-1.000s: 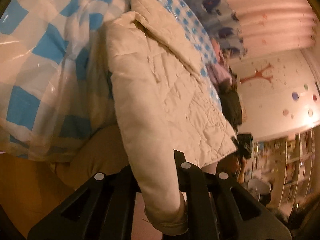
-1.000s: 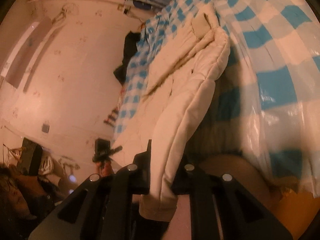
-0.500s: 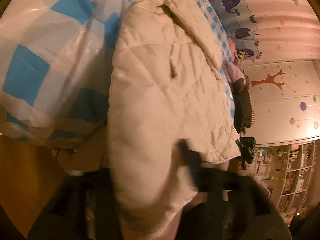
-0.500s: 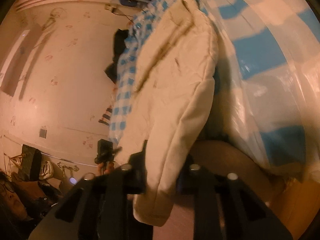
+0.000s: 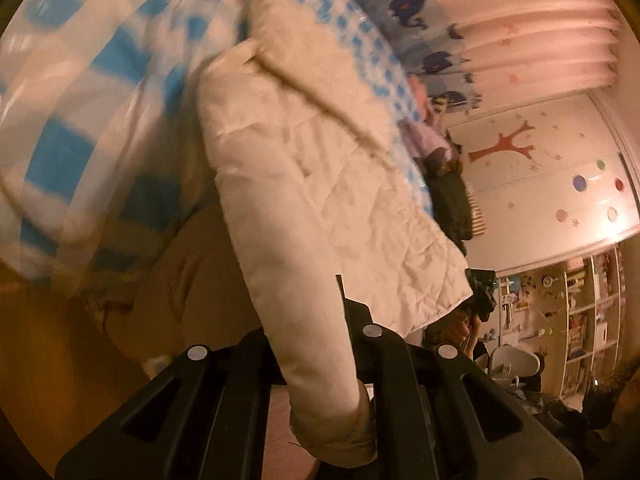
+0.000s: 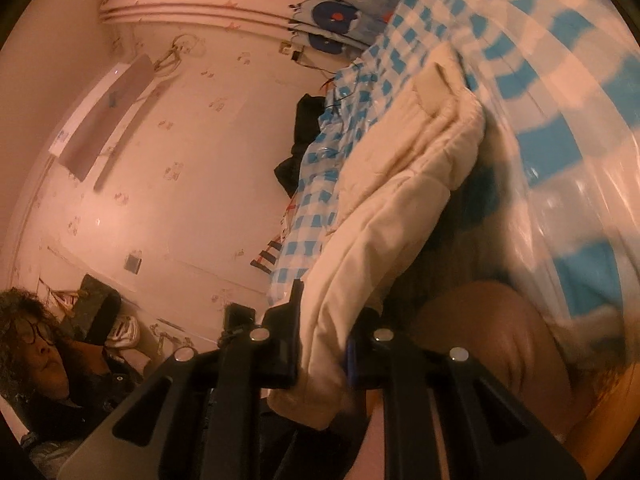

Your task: Fold large clothes

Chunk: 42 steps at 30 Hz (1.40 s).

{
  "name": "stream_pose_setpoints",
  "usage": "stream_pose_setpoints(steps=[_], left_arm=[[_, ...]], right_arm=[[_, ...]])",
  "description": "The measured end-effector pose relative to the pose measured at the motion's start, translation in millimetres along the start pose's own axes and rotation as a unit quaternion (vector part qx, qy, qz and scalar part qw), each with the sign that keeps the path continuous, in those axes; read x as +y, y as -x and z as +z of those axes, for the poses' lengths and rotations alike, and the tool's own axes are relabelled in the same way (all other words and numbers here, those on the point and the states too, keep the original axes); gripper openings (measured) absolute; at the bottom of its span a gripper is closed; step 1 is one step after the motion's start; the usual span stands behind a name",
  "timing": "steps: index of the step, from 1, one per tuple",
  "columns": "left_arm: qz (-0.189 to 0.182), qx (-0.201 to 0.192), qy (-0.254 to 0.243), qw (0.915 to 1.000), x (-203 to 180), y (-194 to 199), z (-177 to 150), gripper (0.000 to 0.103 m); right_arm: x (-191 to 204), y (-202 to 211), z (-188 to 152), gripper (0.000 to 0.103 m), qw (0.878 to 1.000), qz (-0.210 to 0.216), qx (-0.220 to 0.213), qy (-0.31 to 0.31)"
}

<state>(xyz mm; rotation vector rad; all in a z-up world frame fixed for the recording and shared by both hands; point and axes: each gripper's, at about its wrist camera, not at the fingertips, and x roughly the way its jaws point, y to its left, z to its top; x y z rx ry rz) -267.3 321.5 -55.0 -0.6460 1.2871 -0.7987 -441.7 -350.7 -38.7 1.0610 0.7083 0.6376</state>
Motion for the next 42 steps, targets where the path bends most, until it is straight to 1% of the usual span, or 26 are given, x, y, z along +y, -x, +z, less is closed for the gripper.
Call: stream_pose_setpoints(steps=[2, 4, 8, 11, 14, 18, 22, 27, 34, 42], left_arm=[[-0.009, -0.005, 0.018, 0.9998, 12, -3, -4, 0.007], [-0.019, -0.016, 0.024, 0.9994, 14, -2, -6, 0.007], [-0.033, -0.045, 0.007, 0.9984, -2, 8, 3, 0.007], [-0.048, -0.072, -0.008, 0.9962, -19, 17, 20, 0.007], [-0.056, -0.089, -0.019, 0.9943, -34, 23, 35, 0.007], [-0.069, -0.114, -0.032, 0.9906, -54, 28, 61, 0.007], [-0.086, -0.142, -0.032, 0.9857, -65, 34, 90, 0.007], [-0.101, -0.163, -0.028, 0.981, -70, 37, 118, 0.007], [-0.116, -0.185, -0.01, 0.9758, -68, 32, 154, 0.007], [-0.113, -0.209, 0.011, 0.9714, -69, 19, 213, 0.007]], right_arm=[[-10, 2, -4, 0.018, 1.0, 0.005, -0.007, -0.013], [-11, 2, -5, 0.018, 1.0, 0.015, -0.014, -0.014], [1, -1, 10, 0.018, 0.998, 0.052, -0.037, 0.002], [9, -6, 24, 0.018, 0.996, 0.075, -0.054, 0.01], [15, -11, 40, 0.018, 0.993, 0.091, -0.068, 0.015], [22, -21, 68, 0.018, 0.991, 0.101, -0.082, 0.019], [27, -27, 98, 0.018, 0.989, 0.11, -0.096, 0.023], [30, -31, 124, 0.018, 0.987, 0.114, -0.111, 0.029], [22, -44, 161, 0.018, 0.987, 0.107, -0.122, 0.017], [12, -71, 224, 0.018, 0.988, 0.076, -0.132, 0.004]])
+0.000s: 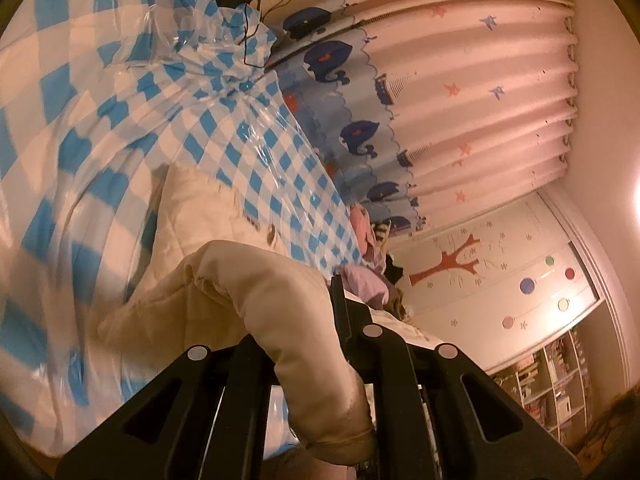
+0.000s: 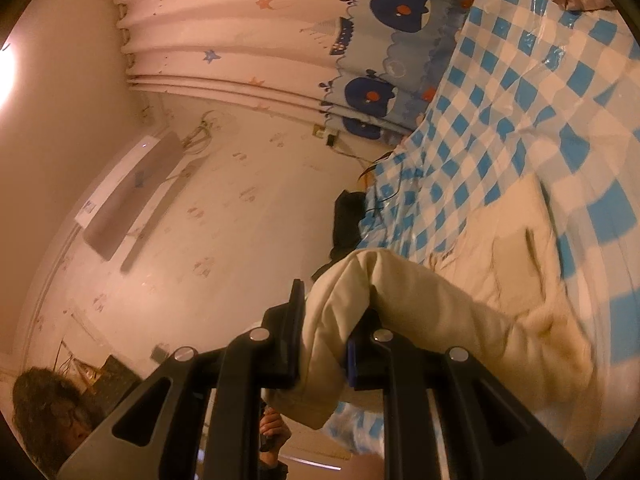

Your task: Fold large clothes

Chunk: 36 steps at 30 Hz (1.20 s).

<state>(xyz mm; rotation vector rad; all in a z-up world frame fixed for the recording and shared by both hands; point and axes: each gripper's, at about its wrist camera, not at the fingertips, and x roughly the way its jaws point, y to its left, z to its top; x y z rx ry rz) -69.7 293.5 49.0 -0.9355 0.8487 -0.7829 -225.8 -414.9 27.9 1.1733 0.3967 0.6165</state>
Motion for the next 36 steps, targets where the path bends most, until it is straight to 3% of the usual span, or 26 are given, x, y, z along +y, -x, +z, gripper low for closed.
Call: stream_pose_setpoints(steps=[11, 20, 36], left_arm=[[0.022, -0.018, 0.034, 0.999, 26, -70, 71, 0.007], [0.059, -0.022, 0.062, 0.9961, 67, -129, 107, 0.007], [0.153, -0.017, 0.116, 0.9812, 167, -206, 121, 0.011]], right_arm=[[-37, -63, 70, 0.018, 0.998, -0.067, 0.006, -0.008], [-102, -110, 103, 0.018, 0.99, -0.139, 0.013, -0.03], [-201, -163, 119, 0.018, 0.966, -0.244, 0.054, -0.061]])
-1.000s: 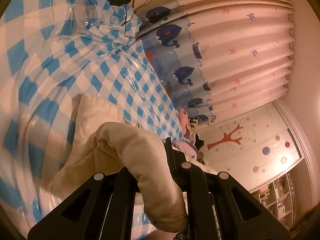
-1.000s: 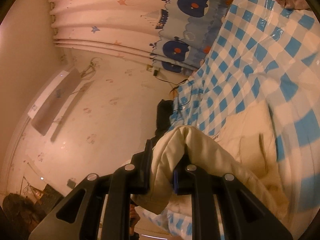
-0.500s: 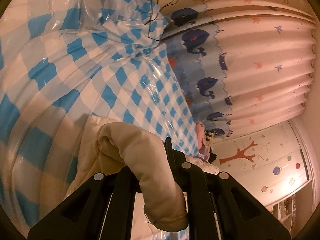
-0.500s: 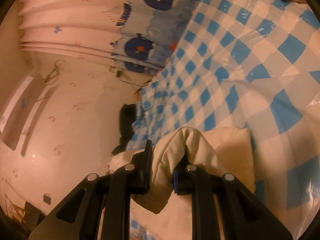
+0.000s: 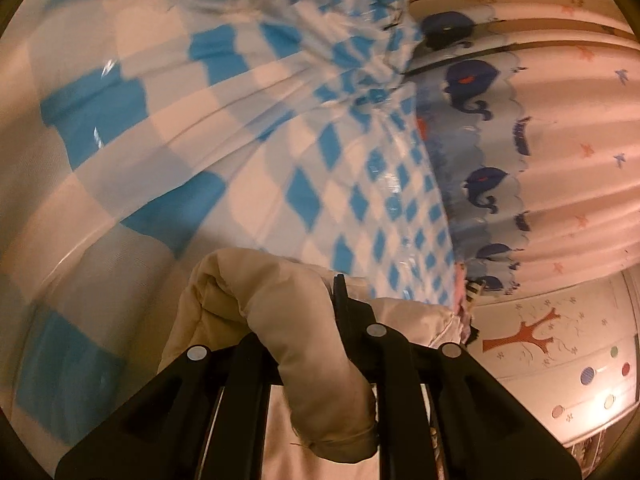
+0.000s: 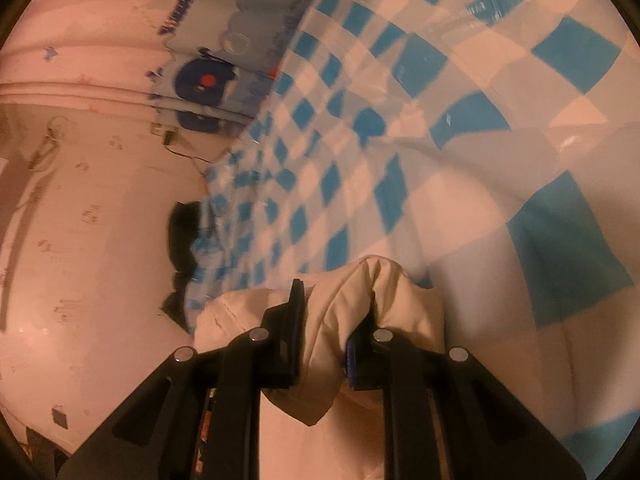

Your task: Fold large clothes

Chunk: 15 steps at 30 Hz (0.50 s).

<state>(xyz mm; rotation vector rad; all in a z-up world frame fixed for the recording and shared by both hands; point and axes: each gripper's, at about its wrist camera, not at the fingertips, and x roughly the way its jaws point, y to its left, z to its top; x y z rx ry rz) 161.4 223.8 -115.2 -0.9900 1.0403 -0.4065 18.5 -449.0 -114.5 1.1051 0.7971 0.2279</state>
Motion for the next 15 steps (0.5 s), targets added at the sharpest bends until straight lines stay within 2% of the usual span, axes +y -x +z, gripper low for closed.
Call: stream_pose_setpoints(steps=[4, 6, 7, 8, 9, 10, 11, 12, 14, 15], left_arm=[[-0.004, 0.025, 0.02, 0.9995, 11, -12, 4, 0.015], [-0.024, 0.036, 0.027, 0.9987, 5, -6, 8, 0.033], [-0.041, 0.039, 0.036, 0.9978, 0, 1, 9, 0.036], [-0.056, 0.037, 0.041, 0.9969, -4, 6, 10, 0.048], [-0.086, 0.029, 0.048, 0.9947, -9, 16, 12, 0.064], [-0.105, 0.012, 0.055, 0.9928, -14, 27, 13, 0.072], [-0.116, -0.012, 0.06, 0.9914, -17, 39, 15, 0.088], [-0.124, -0.03, 0.065, 0.9897, -20, 47, 16, 0.092], [-0.153, -0.049, 0.087, 0.9833, -24, 63, 20, 0.092], [-0.149, -0.054, 0.085, 0.9837, -28, 67, 20, 0.092]], right_arm=[[-11, -8, 5, 0.022, 1.0, 0.001, 0.016, -0.023], [-8, -3, 6, 0.032, 0.999, 0.01, 0.017, -0.029], [-6, 1, 5, 0.036, 0.999, 0.016, 0.017, -0.033], [-2, 7, 4, 0.043, 0.999, 0.023, 0.015, -0.035], [3, 11, 3, 0.052, 0.999, 0.025, 0.011, -0.034], [8, 18, 1, 0.058, 0.999, 0.028, 0.002, -0.034], [13, 25, 0, 0.071, 0.999, 0.028, -0.01, -0.034], [17, 31, -2, 0.075, 0.999, 0.022, -0.021, -0.033], [29, 40, -7, 0.076, 0.999, 0.015, -0.031, -0.022], [39, 43, -11, 0.076, 0.999, 0.007, -0.034, -0.007]])
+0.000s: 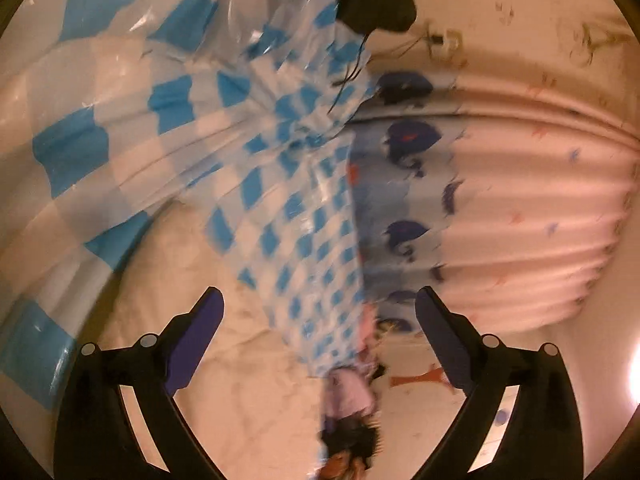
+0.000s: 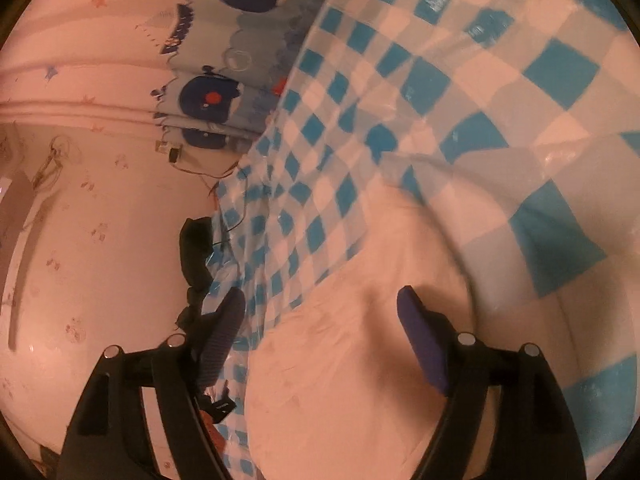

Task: Fold large clothes
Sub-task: 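Open both grippers and withdraw from the folded jacket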

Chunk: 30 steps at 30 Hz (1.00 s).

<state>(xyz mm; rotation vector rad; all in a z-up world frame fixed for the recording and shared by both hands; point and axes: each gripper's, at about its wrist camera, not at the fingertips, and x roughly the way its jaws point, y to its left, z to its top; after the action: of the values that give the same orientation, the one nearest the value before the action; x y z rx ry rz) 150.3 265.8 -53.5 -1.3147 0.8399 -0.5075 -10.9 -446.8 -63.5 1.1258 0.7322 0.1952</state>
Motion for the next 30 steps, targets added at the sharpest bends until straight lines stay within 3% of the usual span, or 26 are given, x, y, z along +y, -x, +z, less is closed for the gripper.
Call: stream_pose_setpoints(steps=[2, 4, 7, 9, 10, 11, 13, 15, 16, 17, 19, 21, 23, 24, 25, 26, 27, 28, 30], left_arm=[[0.034, -0.002, -0.066, 0.9972, -24, 1, -12, 0.092], [0.068, 0.034, -0.174, 0.9817, -55, -16, -46, 0.092], [0.093, 0.109, -0.298, 0.9436, -76, -56, -106, 0.092], [0.128, 0.15, -0.378, 0.9046, -79, -96, -148, 0.092], [0.14, 0.159, -0.395, 0.894, -77, -109, -159, 0.092], [0.162, 0.168, -0.419, 0.8777, -72, -131, -172, 0.092], [0.201, 0.167, -0.427, 0.8655, -60, -156, -178, 0.092], [0.241, 0.162, -0.411, 0.8642, -42, -181, -171, 0.092], [0.252, 0.162, -0.399, 0.8668, -31, -188, -164, 0.092], [0.257, 0.161, -0.39, 0.8697, -24, -197, -158, 0.092], [0.272, 0.16, -0.392, 0.8643, -20, -212, -151, 0.092], [0.296, 0.17, -0.397, 0.8516, -17, -224, -150, 0.092], [0.305, 0.18, -0.399, 0.8458, -21, -221, -151, 0.092], [0.303, 0.181, -0.396, 0.8479, -26, -213, -151, 0.092], [0.295, 0.177, -0.388, 0.8548, -32, -204, -150, 0.092], [0.279, 0.165, -0.378, 0.8673, -42, -184, -149, 0.092], [0.271, 0.157, -0.378, 0.8714, -47, -177, -147, 0.092], [0.266, 0.144, -0.383, 0.8728, -52, -163, -148, 0.092], [0.278, 0.122, -0.395, 0.8668, -52, -145, -143, 0.092]], right_arm=[[27, -1, -11, 0.076, 0.997, -0.042, -0.001, 0.063], [62, -14, -32, 0.076, 0.983, -0.095, 0.01, 0.158], [102, -51, -68, 0.075, 0.947, -0.158, 0.034, 0.278], [113, -81, -85, 0.075, 0.925, -0.189, 0.056, 0.326], [116, -96, -90, 0.075, 0.915, -0.2, 0.068, 0.343], [118, -115, -95, 0.075, 0.904, -0.215, 0.078, 0.36], [117, -151, -97, 0.075, 0.883, -0.25, 0.09, 0.388], [101, -182, -93, 0.075, 0.86, -0.306, 0.101, 0.396], [90, -193, -89, 0.076, 0.856, -0.322, 0.108, 0.391], [73, -205, -81, 0.077, 0.864, -0.325, 0.119, 0.366], [58, -214, -67, 0.078, 0.877, -0.324, 0.121, 0.335], [54, -223, -63, 0.079, 0.873, -0.337, 0.128, 0.33], [56, -220, -62, 0.079, 0.869, -0.34, 0.139, 0.331], [58, -213, -60, 0.079, 0.873, -0.334, 0.141, 0.325], [64, -199, -59, 0.079, 0.879, -0.328, 0.132, 0.319], [73, -182, -62, 0.079, 0.885, -0.314, 0.117, 0.323], [80, -166, -65, 0.08, 0.887, -0.302, 0.105, 0.333], [87, -153, -70, 0.08, 0.886, -0.297, 0.093, 0.344], [89, -118, -77, 0.084, 0.876, -0.308, 0.059, 0.365]])
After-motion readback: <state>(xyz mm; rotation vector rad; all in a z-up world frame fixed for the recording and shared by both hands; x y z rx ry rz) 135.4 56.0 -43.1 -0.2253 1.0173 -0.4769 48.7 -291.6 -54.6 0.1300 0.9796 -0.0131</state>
